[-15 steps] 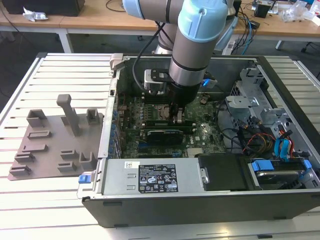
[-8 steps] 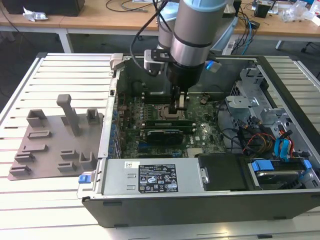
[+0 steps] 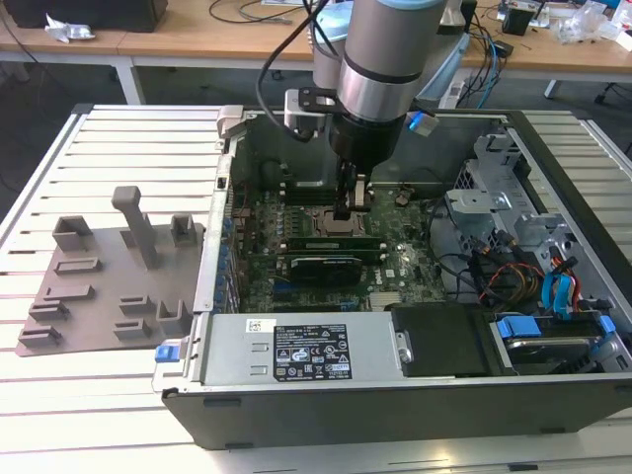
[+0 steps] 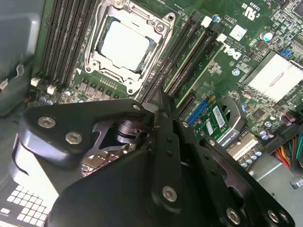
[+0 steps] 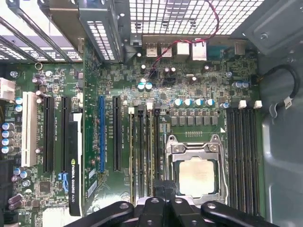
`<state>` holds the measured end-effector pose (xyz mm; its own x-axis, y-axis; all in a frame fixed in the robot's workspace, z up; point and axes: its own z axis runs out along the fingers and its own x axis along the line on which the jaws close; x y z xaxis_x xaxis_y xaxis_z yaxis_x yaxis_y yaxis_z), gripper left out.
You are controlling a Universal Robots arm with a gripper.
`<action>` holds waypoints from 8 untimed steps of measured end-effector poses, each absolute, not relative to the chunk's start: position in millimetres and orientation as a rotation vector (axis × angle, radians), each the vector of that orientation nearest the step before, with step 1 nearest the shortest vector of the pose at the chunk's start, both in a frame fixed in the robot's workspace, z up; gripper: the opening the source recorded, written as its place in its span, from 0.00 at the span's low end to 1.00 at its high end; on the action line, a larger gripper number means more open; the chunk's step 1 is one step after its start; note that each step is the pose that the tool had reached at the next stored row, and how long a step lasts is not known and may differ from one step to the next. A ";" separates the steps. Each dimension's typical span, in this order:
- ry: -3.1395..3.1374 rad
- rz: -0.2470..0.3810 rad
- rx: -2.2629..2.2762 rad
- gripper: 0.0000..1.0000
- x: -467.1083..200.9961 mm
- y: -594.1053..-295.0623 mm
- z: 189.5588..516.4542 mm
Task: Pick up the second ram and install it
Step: 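Press down the second ram until it locks into place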
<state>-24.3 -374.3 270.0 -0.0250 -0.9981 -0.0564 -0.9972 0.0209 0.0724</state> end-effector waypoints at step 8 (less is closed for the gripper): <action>-2.234 -0.148 2.183 0.10 2.7 -374.3 253.6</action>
